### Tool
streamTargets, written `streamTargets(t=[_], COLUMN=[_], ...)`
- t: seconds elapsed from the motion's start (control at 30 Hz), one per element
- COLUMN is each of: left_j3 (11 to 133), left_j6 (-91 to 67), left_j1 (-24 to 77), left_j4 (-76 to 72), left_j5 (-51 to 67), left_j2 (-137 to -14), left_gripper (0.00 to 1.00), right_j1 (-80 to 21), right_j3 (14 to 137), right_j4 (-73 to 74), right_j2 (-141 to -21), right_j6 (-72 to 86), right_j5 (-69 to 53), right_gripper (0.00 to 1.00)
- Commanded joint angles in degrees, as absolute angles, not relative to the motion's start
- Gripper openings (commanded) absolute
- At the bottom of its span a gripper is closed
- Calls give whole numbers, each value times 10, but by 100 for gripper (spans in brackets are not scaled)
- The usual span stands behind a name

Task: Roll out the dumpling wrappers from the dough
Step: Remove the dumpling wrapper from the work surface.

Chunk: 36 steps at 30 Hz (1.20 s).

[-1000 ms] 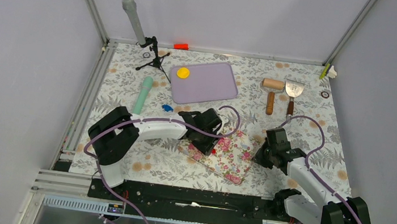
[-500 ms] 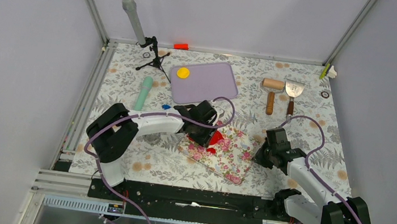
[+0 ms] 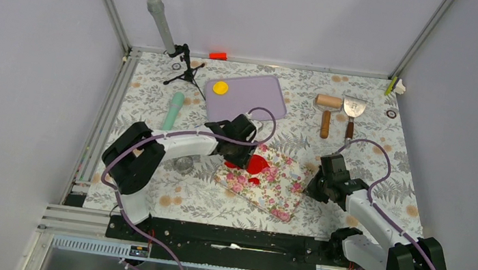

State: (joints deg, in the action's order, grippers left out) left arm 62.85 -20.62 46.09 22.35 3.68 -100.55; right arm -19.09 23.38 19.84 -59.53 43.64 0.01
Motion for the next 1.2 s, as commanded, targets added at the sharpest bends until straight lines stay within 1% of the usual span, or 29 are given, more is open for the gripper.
streamTargets(t=[0.0,0.3,0.47,0.6,0.67,0.7,0.77,0.87,1.17], left_j3=[639,616,593,572,559,555,548,547,573], left_j6=[-210,-218,-228,-234,-245,-250,-258,-265,-259], left_j1=[441,437,440,446,447,447,447,447,443], left_j4=[204,204,197,169,157,155,151,146,149], left_j5=[3,-3,64,152,170,169,155,124,95], left_j2=[-980,-911,-895,-911,-923,-931,-937,-946,-1002], left_gripper=[40,42,42,37,28,26,25,24,23], right_j1=[-188,-187,-188,-187,-187,-188,-187,-187,-187], right_j3=[245,245,244,245,244,245,244,245,245], right_j4=[209,209,209,209,208,208,209,209,208], right_j2=[-594,-591,-591,-590,-588,-588,-588,-589,-588], right_j6=[425,425,425,424,423,424,424,423,420], right_j5=[14,12,12,12,12,11,11,11,11], right_gripper=[0,0,0,0,0,0,0,0,0])
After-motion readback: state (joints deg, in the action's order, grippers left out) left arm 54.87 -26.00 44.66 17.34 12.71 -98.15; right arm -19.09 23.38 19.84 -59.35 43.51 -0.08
